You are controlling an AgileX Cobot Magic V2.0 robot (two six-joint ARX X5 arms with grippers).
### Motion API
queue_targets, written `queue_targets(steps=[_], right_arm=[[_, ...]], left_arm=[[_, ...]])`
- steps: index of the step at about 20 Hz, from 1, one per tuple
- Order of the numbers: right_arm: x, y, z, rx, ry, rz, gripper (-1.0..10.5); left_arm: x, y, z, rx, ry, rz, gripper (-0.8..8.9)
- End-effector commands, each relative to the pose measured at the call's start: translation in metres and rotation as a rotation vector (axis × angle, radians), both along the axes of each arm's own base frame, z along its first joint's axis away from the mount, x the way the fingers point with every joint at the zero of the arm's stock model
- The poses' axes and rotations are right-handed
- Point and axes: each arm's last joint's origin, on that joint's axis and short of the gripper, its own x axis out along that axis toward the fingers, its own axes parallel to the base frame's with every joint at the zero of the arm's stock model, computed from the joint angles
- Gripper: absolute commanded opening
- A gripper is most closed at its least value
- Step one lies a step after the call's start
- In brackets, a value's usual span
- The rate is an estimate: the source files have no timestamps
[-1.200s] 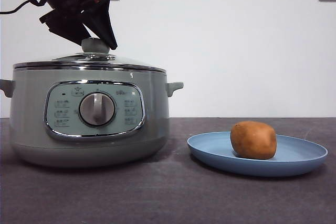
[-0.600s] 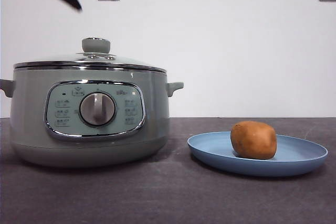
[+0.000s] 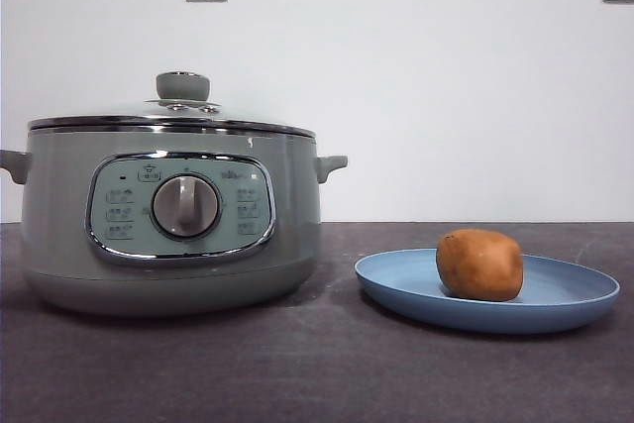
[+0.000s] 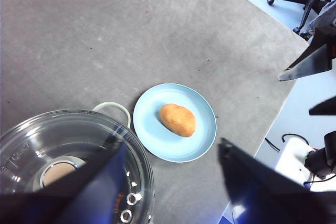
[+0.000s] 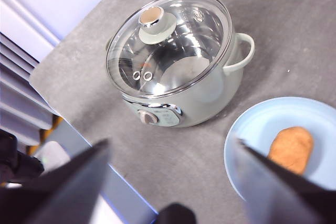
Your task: Take the potato out from the steamer,put the potato on the plate,close the lid
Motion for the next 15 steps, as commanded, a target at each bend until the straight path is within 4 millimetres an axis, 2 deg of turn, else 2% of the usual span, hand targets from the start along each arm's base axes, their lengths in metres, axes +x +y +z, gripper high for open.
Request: queue_targets(steps=[1, 15], right_arm=[[0.0002, 0.0003, 0.0003, -0.011, -0.024, 0.015, 0.0], [-0.0006, -0.0002, 0.0007, -0.011, -0.026, 0.012, 0.0]], left_arm=[[-0.0024, -0.0015, -0.0048, 0.031, 0.032, -0.029, -0.08], [-0.0005, -0.0011, -0.0042, 0.021, 0.033, -0.003, -0.03]])
